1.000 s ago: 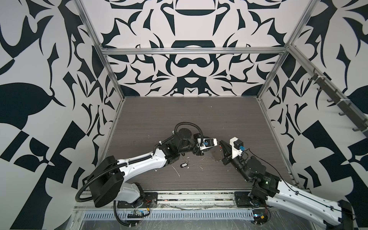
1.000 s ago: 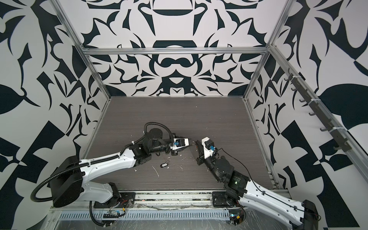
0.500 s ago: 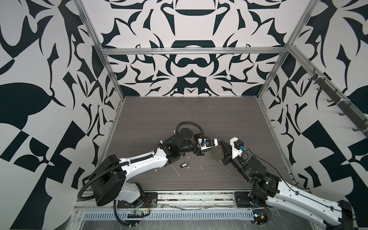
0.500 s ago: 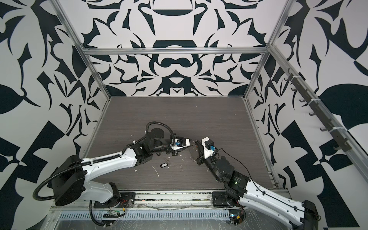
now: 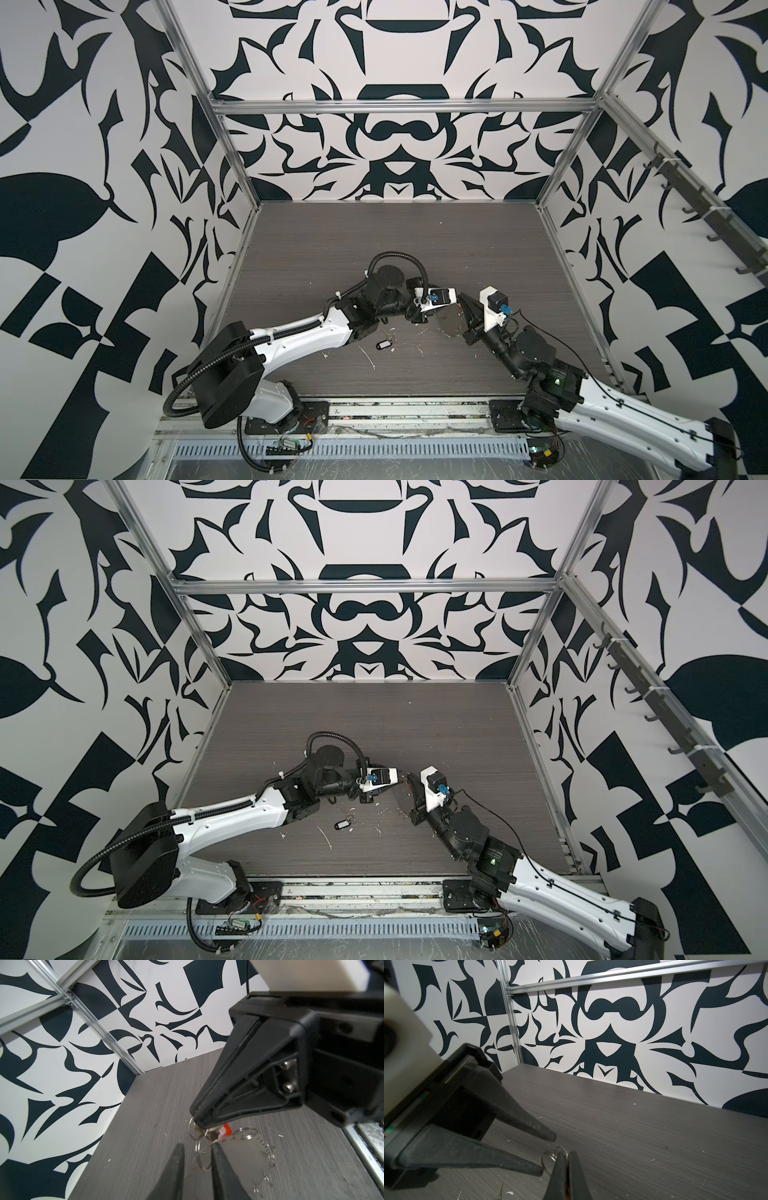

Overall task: Attach keys to a key ring
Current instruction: Insert the key into the keyring.

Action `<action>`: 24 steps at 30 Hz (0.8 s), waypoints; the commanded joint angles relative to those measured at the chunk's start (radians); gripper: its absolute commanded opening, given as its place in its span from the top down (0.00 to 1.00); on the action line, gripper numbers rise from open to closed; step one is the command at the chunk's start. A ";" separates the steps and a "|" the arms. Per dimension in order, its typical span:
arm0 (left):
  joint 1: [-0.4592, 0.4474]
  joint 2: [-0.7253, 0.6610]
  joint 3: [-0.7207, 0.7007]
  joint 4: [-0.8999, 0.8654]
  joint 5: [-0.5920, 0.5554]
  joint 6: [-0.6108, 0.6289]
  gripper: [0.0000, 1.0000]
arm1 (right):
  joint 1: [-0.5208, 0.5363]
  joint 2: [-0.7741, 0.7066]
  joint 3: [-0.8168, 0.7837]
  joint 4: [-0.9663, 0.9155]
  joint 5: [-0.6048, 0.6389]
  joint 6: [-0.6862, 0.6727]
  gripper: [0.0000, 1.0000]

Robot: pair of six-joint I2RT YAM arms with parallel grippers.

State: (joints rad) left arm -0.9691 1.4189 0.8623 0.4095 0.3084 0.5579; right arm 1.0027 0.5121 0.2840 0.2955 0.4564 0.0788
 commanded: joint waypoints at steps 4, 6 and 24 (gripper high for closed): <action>0.001 0.018 0.034 -0.028 0.018 0.011 0.78 | -0.004 0.000 0.037 0.045 -0.008 -0.002 1.00; 0.001 0.021 0.037 -0.032 0.017 0.016 0.79 | -0.003 -0.001 0.038 0.043 -0.009 -0.001 1.00; 0.000 0.032 0.061 -0.081 0.023 0.021 0.99 | -0.003 -0.014 0.026 0.059 -0.002 0.001 1.00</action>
State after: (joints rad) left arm -0.9691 1.4460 0.8993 0.3534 0.3199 0.5694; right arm 0.9989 0.5030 0.2840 0.2951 0.4538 0.0788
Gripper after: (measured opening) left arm 0.045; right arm 0.062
